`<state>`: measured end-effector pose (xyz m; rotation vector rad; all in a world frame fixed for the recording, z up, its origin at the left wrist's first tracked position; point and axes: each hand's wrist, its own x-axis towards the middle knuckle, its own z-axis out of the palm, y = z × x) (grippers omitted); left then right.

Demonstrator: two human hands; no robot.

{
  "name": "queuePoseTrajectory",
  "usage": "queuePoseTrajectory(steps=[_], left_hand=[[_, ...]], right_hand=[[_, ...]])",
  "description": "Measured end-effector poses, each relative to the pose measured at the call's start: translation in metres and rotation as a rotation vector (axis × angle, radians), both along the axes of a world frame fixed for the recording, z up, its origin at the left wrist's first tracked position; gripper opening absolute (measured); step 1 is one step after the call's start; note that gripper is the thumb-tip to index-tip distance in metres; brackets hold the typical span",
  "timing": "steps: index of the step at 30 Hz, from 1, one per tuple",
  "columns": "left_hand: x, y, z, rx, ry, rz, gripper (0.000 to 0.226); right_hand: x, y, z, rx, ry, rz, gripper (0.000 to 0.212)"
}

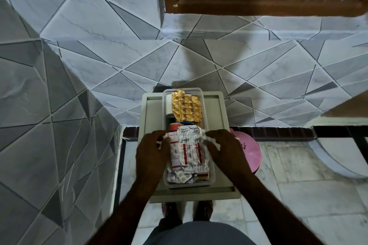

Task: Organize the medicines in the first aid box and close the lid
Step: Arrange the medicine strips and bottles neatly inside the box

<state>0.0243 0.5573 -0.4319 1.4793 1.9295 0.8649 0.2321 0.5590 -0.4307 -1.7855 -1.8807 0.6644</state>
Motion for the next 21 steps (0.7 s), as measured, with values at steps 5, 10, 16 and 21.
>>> queuePoseTrajectory(steps=[5, 10, 16, 21], left_hand=[[-0.014, 0.003, -0.016, -0.351, -0.235, 0.065, 0.031], [-0.01, 0.003, -0.008, -0.405, -0.261, -0.08, 0.023], [-0.011, -0.003, -0.009, -0.424, -0.371, -0.105, 0.028], [-0.012, -0.006, -0.012, -0.512, -0.549, -0.025, 0.028]], right_hand=[[0.019, 0.005, -0.019, -0.262, 0.128, -0.262, 0.016], [0.013, 0.001, -0.039, -0.51, 0.299, -0.323, 0.012], [0.008, -0.001, -0.049, -0.57, 0.359, -0.393, 0.017], [0.004, 0.002, -0.056, -0.595, 0.338, -0.455, 0.024]])
